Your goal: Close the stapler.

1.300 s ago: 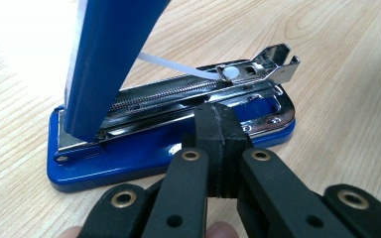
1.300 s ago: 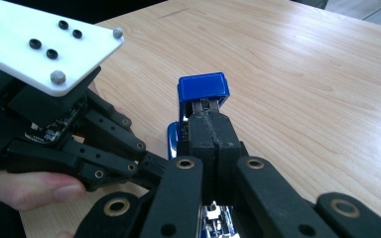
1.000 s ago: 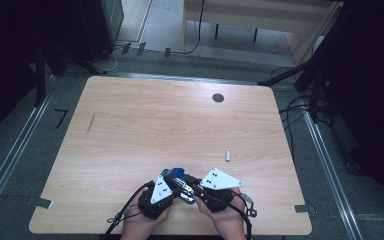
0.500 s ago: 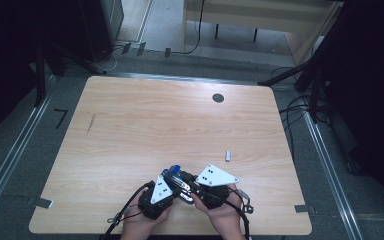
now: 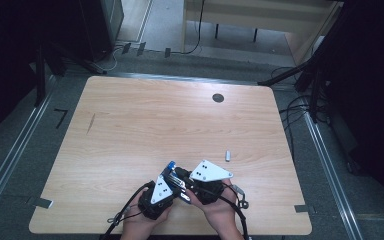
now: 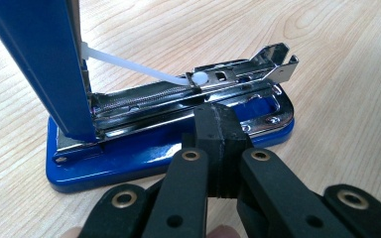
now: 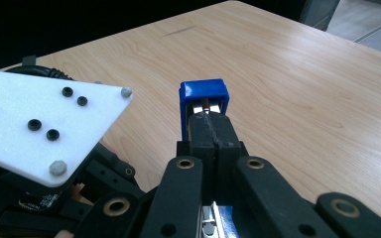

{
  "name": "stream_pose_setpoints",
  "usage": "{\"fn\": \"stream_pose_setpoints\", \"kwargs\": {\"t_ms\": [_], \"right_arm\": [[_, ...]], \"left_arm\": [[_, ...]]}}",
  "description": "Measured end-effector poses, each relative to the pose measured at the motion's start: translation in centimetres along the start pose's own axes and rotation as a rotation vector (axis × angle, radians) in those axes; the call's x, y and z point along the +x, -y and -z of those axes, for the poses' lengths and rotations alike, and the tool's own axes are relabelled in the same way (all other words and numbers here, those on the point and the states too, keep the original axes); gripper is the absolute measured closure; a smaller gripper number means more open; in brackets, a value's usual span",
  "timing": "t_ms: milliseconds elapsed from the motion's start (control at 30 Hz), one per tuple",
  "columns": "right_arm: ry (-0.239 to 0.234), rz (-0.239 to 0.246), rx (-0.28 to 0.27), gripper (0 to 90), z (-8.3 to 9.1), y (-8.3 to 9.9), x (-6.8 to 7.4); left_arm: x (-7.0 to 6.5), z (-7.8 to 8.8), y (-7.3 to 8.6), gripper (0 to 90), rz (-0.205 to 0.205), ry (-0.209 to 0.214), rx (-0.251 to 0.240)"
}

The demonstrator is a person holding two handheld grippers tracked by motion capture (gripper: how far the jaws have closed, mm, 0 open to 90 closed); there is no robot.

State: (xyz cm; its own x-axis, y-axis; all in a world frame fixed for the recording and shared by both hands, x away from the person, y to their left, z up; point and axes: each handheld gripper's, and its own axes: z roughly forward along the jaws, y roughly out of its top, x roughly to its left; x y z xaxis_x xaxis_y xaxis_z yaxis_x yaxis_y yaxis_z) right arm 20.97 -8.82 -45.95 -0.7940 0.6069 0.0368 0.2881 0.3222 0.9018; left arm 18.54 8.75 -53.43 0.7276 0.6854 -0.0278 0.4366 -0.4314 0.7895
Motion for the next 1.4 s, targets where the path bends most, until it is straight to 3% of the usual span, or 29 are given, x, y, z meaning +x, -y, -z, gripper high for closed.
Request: {"fn": "stream_pose_setpoints", "kwargs": {"t_ms": [1400], "right_arm": [[-0.019,0.025,0.01,90.0,-1.9,-1.6,0.0]], "left_arm": [[0.0,0.0,0.0,90.0,-0.005,-0.002,0.004]]}}
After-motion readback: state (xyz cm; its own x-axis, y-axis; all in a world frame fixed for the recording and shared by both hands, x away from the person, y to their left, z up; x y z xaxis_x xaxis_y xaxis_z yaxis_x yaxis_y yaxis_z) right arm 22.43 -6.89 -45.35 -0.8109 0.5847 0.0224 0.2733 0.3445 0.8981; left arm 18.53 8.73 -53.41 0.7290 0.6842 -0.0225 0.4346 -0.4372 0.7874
